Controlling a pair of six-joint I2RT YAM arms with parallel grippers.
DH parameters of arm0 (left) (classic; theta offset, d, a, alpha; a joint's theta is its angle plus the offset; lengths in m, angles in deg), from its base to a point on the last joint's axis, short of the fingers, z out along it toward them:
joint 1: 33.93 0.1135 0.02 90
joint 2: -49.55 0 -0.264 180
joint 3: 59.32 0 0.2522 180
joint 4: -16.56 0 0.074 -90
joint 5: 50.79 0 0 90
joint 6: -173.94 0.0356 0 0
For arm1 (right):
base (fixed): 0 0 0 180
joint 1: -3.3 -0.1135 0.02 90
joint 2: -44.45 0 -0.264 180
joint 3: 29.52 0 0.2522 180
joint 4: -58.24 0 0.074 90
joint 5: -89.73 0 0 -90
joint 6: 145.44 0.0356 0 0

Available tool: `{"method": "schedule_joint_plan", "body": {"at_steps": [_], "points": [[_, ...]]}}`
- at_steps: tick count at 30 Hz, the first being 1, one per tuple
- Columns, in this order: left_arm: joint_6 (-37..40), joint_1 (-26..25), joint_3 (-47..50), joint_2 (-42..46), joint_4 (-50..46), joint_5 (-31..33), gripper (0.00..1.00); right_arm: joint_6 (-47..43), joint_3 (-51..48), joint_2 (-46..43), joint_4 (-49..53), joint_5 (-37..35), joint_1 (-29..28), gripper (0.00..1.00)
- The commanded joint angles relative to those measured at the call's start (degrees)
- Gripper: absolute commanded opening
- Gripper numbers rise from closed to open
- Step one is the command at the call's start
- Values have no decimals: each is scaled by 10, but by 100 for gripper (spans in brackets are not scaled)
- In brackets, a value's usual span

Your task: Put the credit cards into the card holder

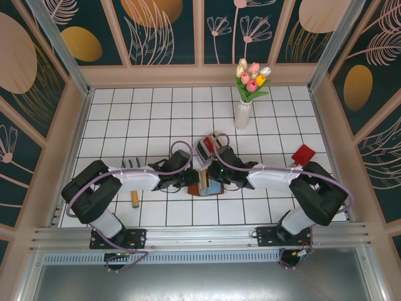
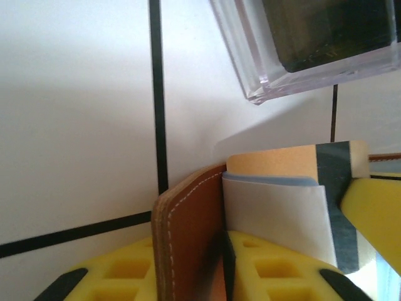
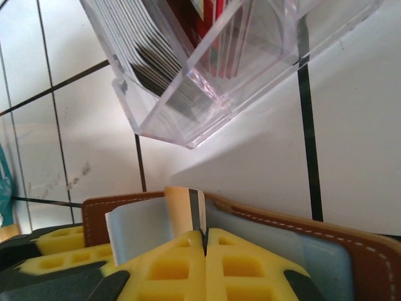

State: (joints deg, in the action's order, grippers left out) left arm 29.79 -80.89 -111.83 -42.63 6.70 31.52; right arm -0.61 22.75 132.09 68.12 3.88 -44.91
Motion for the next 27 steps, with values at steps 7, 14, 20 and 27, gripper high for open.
{"method": "schedule_joint_plan", "body": {"at_steps": [7, 14, 20, 27], "points": [[12, -2, 20, 81, -47, 43, 58, 6, 39, 60, 70, -28, -26, 2], [17, -2, 24, 130, -51, 75, 77, 6, 63, 87, 87, -34, -36, 1], [22, -2, 24, 101, -44, 68, 78, 5, 68, 87, 97, -45, -37, 1], [26, -2, 16, 52, -28, 45, 69, 6, 57, 75, 97, -48, -37, 2]]}}
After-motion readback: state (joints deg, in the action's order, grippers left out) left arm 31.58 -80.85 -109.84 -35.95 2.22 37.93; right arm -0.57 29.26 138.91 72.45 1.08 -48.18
